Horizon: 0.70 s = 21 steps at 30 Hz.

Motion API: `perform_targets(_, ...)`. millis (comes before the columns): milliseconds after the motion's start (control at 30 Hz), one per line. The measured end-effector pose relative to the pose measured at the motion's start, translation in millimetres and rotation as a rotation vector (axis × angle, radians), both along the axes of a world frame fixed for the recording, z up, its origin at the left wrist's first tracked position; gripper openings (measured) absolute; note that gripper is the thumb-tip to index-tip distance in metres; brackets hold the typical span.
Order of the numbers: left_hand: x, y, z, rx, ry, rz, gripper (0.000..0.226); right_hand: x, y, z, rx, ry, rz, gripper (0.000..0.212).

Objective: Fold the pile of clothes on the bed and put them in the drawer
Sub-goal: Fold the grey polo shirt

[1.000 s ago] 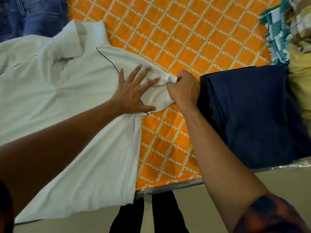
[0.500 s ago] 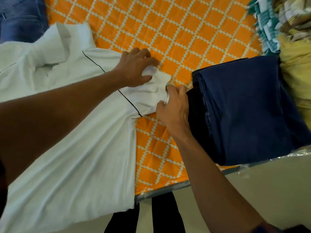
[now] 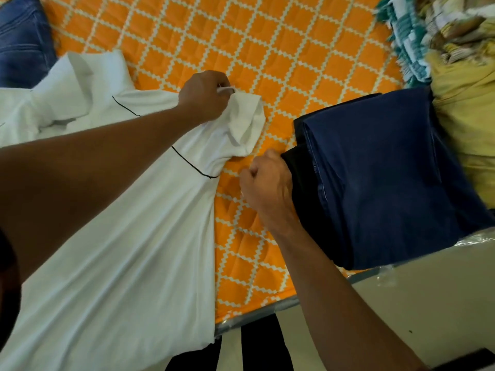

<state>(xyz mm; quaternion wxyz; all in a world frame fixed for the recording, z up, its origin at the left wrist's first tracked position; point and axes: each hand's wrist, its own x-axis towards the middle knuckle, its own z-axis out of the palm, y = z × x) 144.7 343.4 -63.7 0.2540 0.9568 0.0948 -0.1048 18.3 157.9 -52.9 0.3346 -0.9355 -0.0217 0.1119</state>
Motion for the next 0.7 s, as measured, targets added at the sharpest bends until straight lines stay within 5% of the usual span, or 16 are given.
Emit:
perform_targets(133, 6, -4, -5, -0.088, -0.003, -0.006, 0.021, -14, -10, 0, 0.084, -0.05, -0.011, 0.023)
perform_targets(200, 3, -5, -4, -0.034, -0.154, 0.001, 0.029, -13, -7, -1, 0.171, -0.144, -0.033, 0.007)
perform_targets(333, -15, -7, 5, -0.021, -0.482, -0.064, 0.022, 9, 13, -7, 0.165, -0.175, 0.0, 0.026)
perform_targets(533, -51, 6, -11, -0.102, -0.162, -0.381, 0.035, 51, 21, -8, 0.201, 0.231, -0.031, 0.021)
perform_targets(633, -53, 3, -8, -0.234, -0.159, -0.259, 0.039, 53, 18, -6, 0.191, 0.207, 0.064, 0.036)
perform_targets(700, -47, -1, -4, -0.36, -0.097, -0.125, 0.037, 42, 14, 1, 0.364, 0.151, 0.01, 0.038)
